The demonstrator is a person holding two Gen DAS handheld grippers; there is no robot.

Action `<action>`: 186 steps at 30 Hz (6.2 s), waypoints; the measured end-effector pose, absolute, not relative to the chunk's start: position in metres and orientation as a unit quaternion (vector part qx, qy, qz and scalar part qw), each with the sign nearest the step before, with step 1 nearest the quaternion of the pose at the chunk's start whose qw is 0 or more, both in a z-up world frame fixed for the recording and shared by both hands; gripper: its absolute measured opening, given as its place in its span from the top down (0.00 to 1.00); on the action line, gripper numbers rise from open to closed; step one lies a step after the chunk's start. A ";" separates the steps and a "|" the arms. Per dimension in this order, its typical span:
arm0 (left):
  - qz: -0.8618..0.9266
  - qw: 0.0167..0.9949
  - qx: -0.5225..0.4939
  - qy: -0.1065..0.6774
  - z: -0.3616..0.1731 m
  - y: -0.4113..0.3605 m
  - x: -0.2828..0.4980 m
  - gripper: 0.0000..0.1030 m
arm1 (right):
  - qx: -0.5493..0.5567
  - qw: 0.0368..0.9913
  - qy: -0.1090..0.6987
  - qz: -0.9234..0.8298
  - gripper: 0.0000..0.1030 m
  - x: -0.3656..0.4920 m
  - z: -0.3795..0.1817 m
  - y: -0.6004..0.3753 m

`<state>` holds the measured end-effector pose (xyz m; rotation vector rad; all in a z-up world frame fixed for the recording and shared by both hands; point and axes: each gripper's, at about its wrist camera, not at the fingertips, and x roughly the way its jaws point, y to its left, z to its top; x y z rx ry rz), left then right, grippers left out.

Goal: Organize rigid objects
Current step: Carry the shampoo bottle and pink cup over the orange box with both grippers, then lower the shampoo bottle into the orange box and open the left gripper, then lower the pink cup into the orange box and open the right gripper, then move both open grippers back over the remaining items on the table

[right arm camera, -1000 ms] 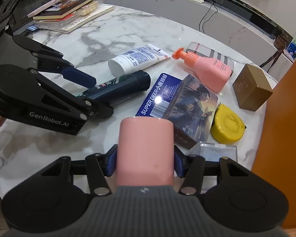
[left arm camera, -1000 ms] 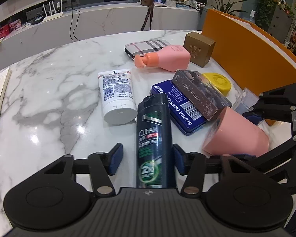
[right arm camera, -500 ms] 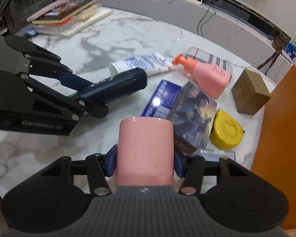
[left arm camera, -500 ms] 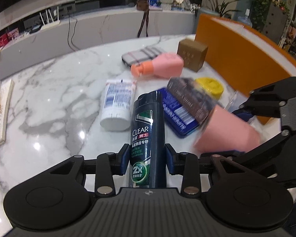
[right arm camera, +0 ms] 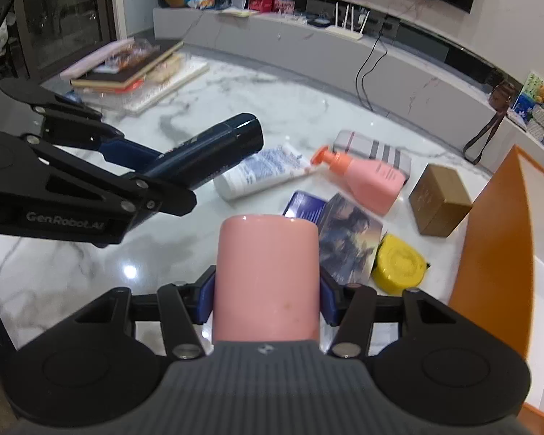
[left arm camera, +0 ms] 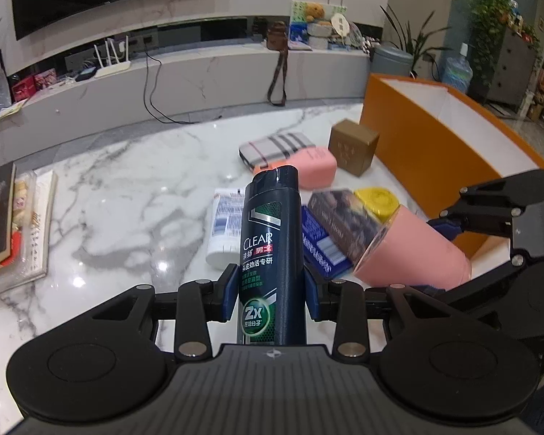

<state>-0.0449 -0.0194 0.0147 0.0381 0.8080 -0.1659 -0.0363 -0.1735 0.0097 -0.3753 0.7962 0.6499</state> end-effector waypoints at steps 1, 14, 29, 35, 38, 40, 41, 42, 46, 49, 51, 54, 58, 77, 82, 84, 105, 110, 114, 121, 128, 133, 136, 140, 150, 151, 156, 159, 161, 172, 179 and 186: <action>-0.079 0.918 0.016 0.389 0.019 -0.021 -0.045 0.60 | -0.175 0.858 0.374 0.307 0.45 -0.037 0.013 -0.174; -0.102 0.925 -0.017 0.365 0.056 -0.051 -0.031 0.59 | -0.120 0.908 0.312 0.254 0.45 -0.031 0.067 -0.216; -0.159 0.916 0.003 0.369 0.074 -0.136 0.012 0.59 | -0.005 0.944 0.285 0.168 0.45 -0.003 0.094 -0.311; -0.180 0.910 0.021 0.372 0.081 -0.178 0.034 0.59 | 0.050 0.955 0.276 0.093 0.45 0.015 0.085 -0.363; -0.194 0.908 0.022 0.370 0.084 -0.200 0.042 0.59 | 0.057 0.958 0.273 0.064 0.45 0.022 0.085 -0.380; -0.202 0.907 0.024 0.370 0.083 -0.212 0.045 0.59 | 0.066 0.959 0.272 0.054 0.45 0.025 0.086 -0.392; -0.205 0.906 0.026 0.370 0.082 -0.218 0.047 0.59 | 0.070 0.958 0.273 0.050 0.45 0.026 0.085 -0.398; -0.208 0.905 0.028 0.371 0.081 -0.223 0.049 0.59 | 0.073 0.957 0.276 0.047 0.45 0.027 0.084 -0.403; -0.219 0.899 0.035 0.378 0.070 -0.238 0.055 0.59 | 0.058 0.954 0.291 0.036 0.45 0.031 0.077 -0.420; -0.224 0.892 0.040 0.389 0.062 -0.249 0.060 0.59 | 0.049 0.950 0.305 0.040 0.45 0.033 0.071 -0.432; -0.225 0.890 0.040 0.395 0.055 -0.255 0.062 0.60 | 0.040 0.946 0.320 0.038 0.45 0.033 0.066 -0.438; -0.227 0.886 0.029 0.404 0.046 -0.258 0.067 0.60 | 0.020 0.945 0.327 0.024 0.45 0.037 0.061 -0.440; -0.227 0.881 0.029 0.414 0.037 -0.260 0.073 0.60 | 0.027 0.941 0.337 0.027 0.45 0.040 0.056 -0.448; -0.215 0.855 0.130 0.454 -0.001 -0.274 0.070 0.60 | -0.012 0.901 0.430 0.061 0.45 0.054 0.024 -0.426; -0.218 0.845 0.180 0.454 -0.004 -0.284 0.065 0.60 | -0.015 0.893 0.446 0.064 0.45 0.057 0.020 -0.418; -0.220 0.840 0.189 0.458 -0.006 -0.286 0.066 0.61 | -0.011 0.888 0.455 0.064 0.45 0.059 0.017 -0.418; -0.218 0.810 0.237 0.490 -0.013 -0.297 0.077 0.65 | 0.007 0.875 0.479 0.068 0.45 0.069 0.008 -0.415; -0.216 0.812 0.236 0.488 -0.014 -0.297 0.076 0.65 | 0.003 0.877 0.476 0.065 0.42 0.069 0.008 -0.416; -0.215 0.813 0.234 0.487 -0.014 -0.297 0.076 0.65 | -0.001 0.878 0.474 0.063 0.42 0.069 0.010 -0.416; -0.214 0.836 0.214 0.457 -0.002 -0.294 0.069 0.65 | -0.001 0.887 0.458 0.056 0.42 0.065 0.021 -0.417; -0.208 0.862 0.188 0.422 0.019 -0.278 0.063 0.65 | 0.019 0.902 0.428 0.053 0.42 0.057 0.041 -0.413; -0.206 0.880 0.158 0.397 0.037 -0.260 0.058 0.64 | 0.025 0.915 0.400 0.053 0.42 0.051 0.058 -0.404; -0.207 0.888 0.149 0.384 0.048 -0.250 0.052 0.64 | 0.027 0.920 0.388 0.054 0.42 0.048 0.067 -0.399; -0.200 0.901 0.127 0.363 0.059 -0.235 0.042 0.63 | 0.016 0.925 0.376 0.053 0.42 0.042 0.075 -0.389; -0.166 0.932 0.080 0.312 0.085 -0.180 0.020 0.47 | 0.002 0.945 0.321 0.059 0.42 0.023 0.098 -0.363; -0.163 0.933 0.079 0.310 0.087 -0.175 0.018 0.46 | 0.001 0.947 0.316 0.061 0.42 0.022 0.100 -0.359; -0.149 0.937 0.072 0.308 0.090 -0.150 0.016 0.46 | -0.016 0.948 0.309 0.072 0.42 0.018 0.104 -0.341; -0.142 0.938 0.065 0.309 0.089 -0.137 0.013 0.46 | -0.027 0.950 0.303 0.079 0.42 0.017 0.106 -0.330; -0.137 0.938 0.060 0.312 0.086 -0.129 0.015 0.46 | -0.033 0.951 0.297 0.083 0.42 0.015 0.107 -0.323; -0.114 0.936 0.041 0.331 0.065 -0.078 0.011 0.46 | -0.073 0.943 0.305 0.112 0.42 0.006 0.099 -0.289; -0.107 0.927 0.038 0.357 0.043 -0.056 0.011 0.46 | -0.094 0.932 0.324 0.137 0.42 0.006 0.087 -0.262; -0.097 0.922 0.037 0.372 0.020 -0.039 0.010 0.46 | -0.111 0.919 0.341 0.166 0.42 0.008 0.070 -0.237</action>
